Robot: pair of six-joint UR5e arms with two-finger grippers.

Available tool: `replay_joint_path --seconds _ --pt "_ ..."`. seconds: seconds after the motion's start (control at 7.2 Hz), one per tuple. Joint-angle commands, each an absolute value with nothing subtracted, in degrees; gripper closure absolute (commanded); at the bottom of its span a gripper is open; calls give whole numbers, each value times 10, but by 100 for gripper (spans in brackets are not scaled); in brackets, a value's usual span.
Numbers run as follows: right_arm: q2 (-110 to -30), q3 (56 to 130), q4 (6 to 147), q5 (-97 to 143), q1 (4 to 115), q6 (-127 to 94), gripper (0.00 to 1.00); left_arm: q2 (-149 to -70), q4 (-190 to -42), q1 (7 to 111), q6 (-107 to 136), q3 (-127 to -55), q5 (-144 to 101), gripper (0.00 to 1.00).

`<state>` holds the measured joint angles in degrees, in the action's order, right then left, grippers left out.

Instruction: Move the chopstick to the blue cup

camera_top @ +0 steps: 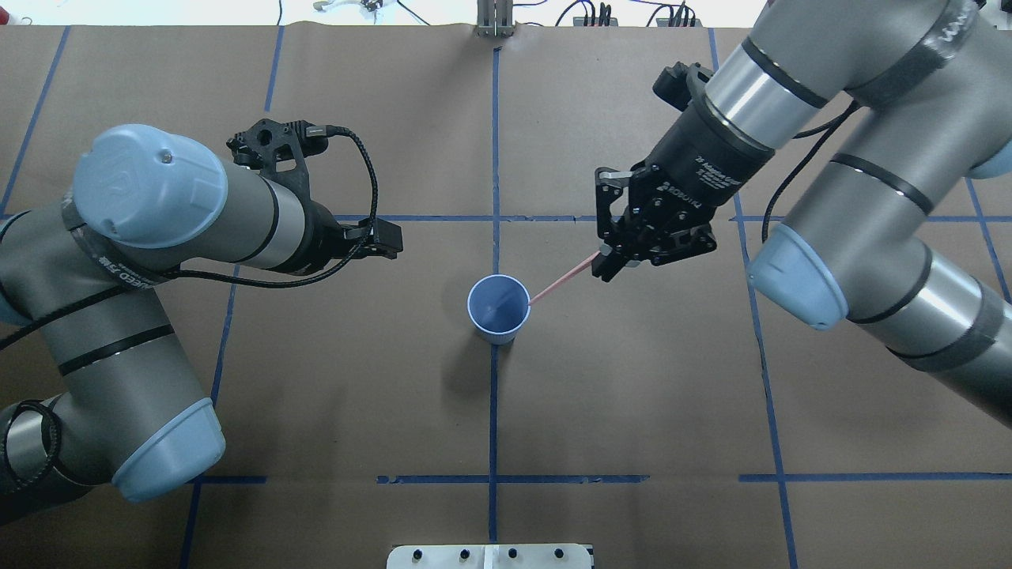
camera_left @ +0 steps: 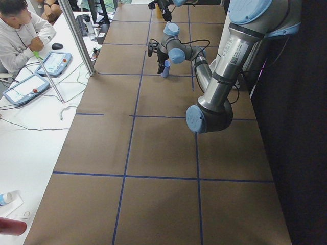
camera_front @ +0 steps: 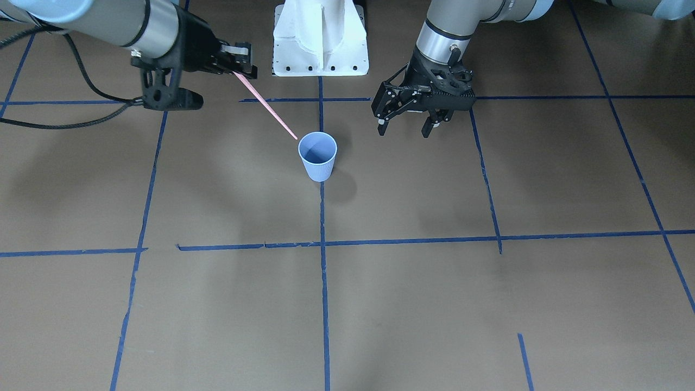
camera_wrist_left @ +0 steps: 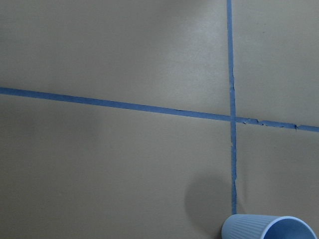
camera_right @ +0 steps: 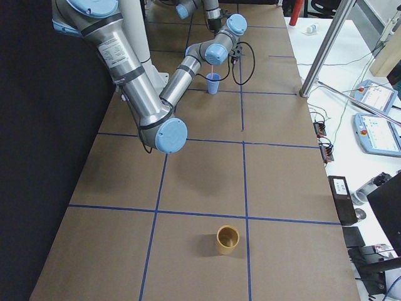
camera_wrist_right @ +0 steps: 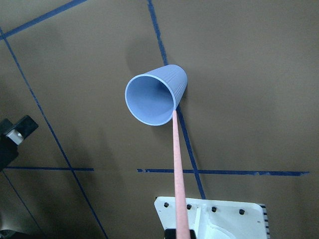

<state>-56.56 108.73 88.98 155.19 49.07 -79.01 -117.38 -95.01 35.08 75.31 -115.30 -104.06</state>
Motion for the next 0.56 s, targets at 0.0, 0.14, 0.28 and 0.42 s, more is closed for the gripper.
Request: replay_joint_path --seconds 0.0,0.14,0.28,0.42 --pt "-530 1040 867 1541 476 -800 96 -1174 -950 350 753 -1155 -1041 0" --pt "-525 1030 867 1538 469 -800 95 -1174 -950 350 753 -1156 -1041 0" --pt "-524 1019 866 1521 452 -800 95 -1174 -950 349 753 -1156 -1041 0" --pt "-519 998 851 1514 442 -800 95 -1174 -950 348 753 -1155 -1041 0"
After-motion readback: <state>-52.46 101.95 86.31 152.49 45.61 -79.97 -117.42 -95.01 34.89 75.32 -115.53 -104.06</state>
